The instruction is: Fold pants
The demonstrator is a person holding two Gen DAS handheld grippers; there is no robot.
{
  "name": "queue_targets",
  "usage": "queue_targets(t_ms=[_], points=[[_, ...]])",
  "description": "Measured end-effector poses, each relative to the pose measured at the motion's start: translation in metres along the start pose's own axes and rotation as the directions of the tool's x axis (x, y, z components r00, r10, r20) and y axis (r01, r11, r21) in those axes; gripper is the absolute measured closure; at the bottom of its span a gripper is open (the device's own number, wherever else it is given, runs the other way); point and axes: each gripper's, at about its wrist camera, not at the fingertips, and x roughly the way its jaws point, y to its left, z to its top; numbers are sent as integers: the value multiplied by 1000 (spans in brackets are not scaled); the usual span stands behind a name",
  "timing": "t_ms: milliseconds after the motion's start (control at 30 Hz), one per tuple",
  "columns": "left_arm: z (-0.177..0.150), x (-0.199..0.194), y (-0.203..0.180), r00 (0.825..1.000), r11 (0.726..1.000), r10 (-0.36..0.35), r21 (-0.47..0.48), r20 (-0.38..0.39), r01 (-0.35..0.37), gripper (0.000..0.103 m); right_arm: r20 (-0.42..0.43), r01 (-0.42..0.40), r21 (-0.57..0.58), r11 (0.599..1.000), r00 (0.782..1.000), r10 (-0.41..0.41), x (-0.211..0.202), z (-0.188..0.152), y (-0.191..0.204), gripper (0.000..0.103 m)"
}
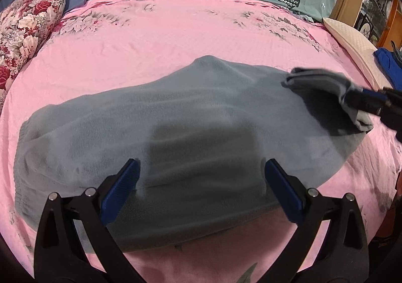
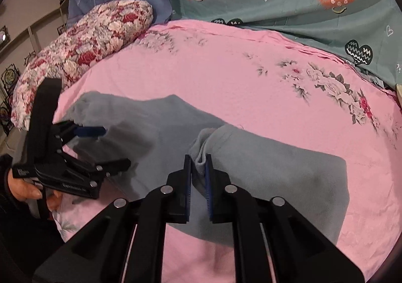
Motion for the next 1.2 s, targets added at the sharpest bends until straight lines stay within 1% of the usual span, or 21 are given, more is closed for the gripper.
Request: queue_targets(t_ms=[33,67,100,133,167,200,233,267,333,433,500,633,667,700,733,833,900,933,967,1033,1200], points=[[0,0,0,1000,1000,2,2,-1,-2,2,-6,-16,3,1000,1000,16,3,1,3,93],[0,0,-1,1000,1000,4,3,-1,-4,2,-48,-27,-16,999,998,26,13,-2,10,93],[0,0,-1,1000,1000,5,4,-2,-5,2,-118,-25,-41,999,993,20,28,-7,16,92],[0,0,-1,1000,1000,5,5,-3,-5,2,-183,-16,-62,998,983,4,41,-14,21,87],[0,1,0,1000,1000,5,7,-3,-5,2,-214,0,-93,996,977,-20,52,-24,26,84],[0,2,0,1000,1000,7,9,-10,-7,2,-192,4,-111,994,981,-25,49,-25,30,82],[-1,2,-1,1000,1000,9,11,-7,-9,2,-193,-6,-102,995,981,-14,45,-25,29,81],[0,1,-1,1000,1000,8,12,-4,-8,2,-176,-19,-79,997,984,5,38,-22,27,80],[0,2,-1,1000,1000,10,14,-9,-10,2,-134,-25,-57,998,991,17,25,-20,22,76],[0,1,-1,1000,1000,9,12,-5,-9,2,-111,-24,-41,999,994,19,15,-17,18,76],[-1,1,-1,1000,1000,8,11,-4,-8,2,-119,-18,-36,999,993,13,18,-19,18,76],[-1,1,-1,1000,1000,8,10,-2,-8,2,-170,-24,-46,999,985,15,37,-28,19,77],[-2,1,-1,1000,1000,8,9,-3,-8,2,-179,-15,-42,999,984,7,43,-28,17,81],[-1,1,-1,1000,1000,7,10,-3,-7,2,-170,-8,-31,999,985,3,43,-28,14,88],[-1,0,-1,1000,1000,5,9,-1,-5,2,-162,-18,-5,1000,987,17,41,-27,11,93],[-1,0,-1,1000,1000,0,3,0,0,2,-120,-78,75,994,989,86,24,-21,-5,93],[-1,0,0,1000,1000,-2,1,2,2,2,-127,-116,102,988,984,128,19,-20,-11,93],[-1,0,0,1000,1000,-3,1,2,3,2,-149,-124,99,987,979,138,21,-21,-11,89],[-1,0,0,1000,1000,-4,0,3,4,2,-155,-114,97,989,980,128,23,-22,-11,85],[-1,-1,0,1000,1000,-8,-3,5,8,2,-172,-93,102,990,979,110,30,-25,-11,85],[-1,-1,1,1000,1000,-12,-5,8,12,2,-171,-105,105,989,978,122,35,-29,-6,85]])
